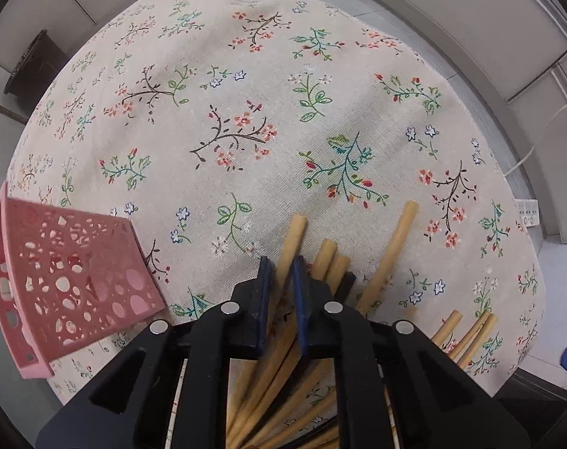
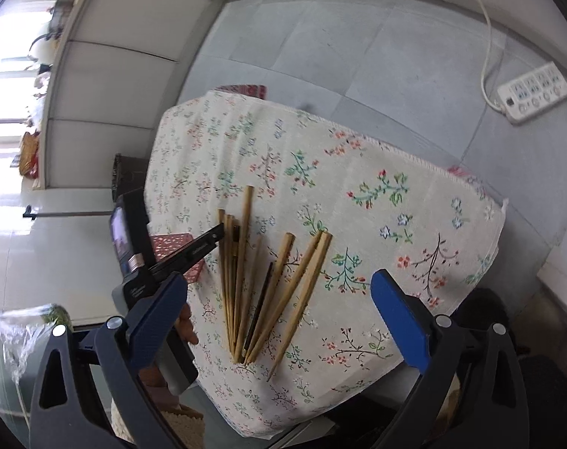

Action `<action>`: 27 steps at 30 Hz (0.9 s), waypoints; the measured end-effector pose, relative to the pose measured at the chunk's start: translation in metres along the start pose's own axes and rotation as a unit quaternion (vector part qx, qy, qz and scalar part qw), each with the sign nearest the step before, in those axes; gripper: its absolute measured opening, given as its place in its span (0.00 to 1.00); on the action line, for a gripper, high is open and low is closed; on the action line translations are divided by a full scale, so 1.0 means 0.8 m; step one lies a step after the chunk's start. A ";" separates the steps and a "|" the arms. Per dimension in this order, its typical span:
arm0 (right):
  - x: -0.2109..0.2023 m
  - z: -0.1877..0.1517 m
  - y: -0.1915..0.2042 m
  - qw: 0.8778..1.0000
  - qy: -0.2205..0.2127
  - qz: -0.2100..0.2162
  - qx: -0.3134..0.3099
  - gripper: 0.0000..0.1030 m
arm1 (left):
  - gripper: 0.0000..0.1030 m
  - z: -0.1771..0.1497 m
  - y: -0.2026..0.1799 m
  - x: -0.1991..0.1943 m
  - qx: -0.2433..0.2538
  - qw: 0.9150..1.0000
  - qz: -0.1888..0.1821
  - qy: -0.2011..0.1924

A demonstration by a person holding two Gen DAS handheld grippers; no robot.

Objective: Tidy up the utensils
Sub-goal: 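Grasp a wooden chopstick from the pile with the left tool while the right tool grasps another, then lift the chopstick upright into the pink holder and open the left tool while the right tool carries its chopstick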

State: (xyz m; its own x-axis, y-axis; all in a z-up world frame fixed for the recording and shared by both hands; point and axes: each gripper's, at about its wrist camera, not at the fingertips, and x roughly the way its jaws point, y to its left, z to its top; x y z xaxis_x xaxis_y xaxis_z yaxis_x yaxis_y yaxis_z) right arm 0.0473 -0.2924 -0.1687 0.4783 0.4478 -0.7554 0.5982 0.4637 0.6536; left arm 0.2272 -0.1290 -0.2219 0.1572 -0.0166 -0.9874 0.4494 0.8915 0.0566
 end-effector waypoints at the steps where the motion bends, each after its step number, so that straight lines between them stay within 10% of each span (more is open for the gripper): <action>1: 0.009 -0.001 -0.002 1.000 0.003 -0.009 0.009 0.90 | 0.10 -0.007 0.003 -0.006 -0.003 1.000 -0.003 -0.008; 13: 0.092 -0.010 0.005 0.992 0.022 -0.125 0.009 0.39 | 0.08 -0.119 0.019 -0.175 0.020 0.983 0.006 -0.182; 27: 0.140 -0.021 0.013 0.988 0.011 -0.151 0.028 0.09 | 0.07 -0.208 0.060 -0.281 -0.032 0.951 -0.015 -0.308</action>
State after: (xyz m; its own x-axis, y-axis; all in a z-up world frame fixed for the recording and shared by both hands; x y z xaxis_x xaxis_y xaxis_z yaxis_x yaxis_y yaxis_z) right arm 0.0964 -0.2248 -0.2460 0.2586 0.3130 -0.9139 0.7459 0.5364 0.3948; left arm 0.0672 -0.0074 -0.0221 0.6391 -0.2864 -0.7138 0.4100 0.9121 0.0011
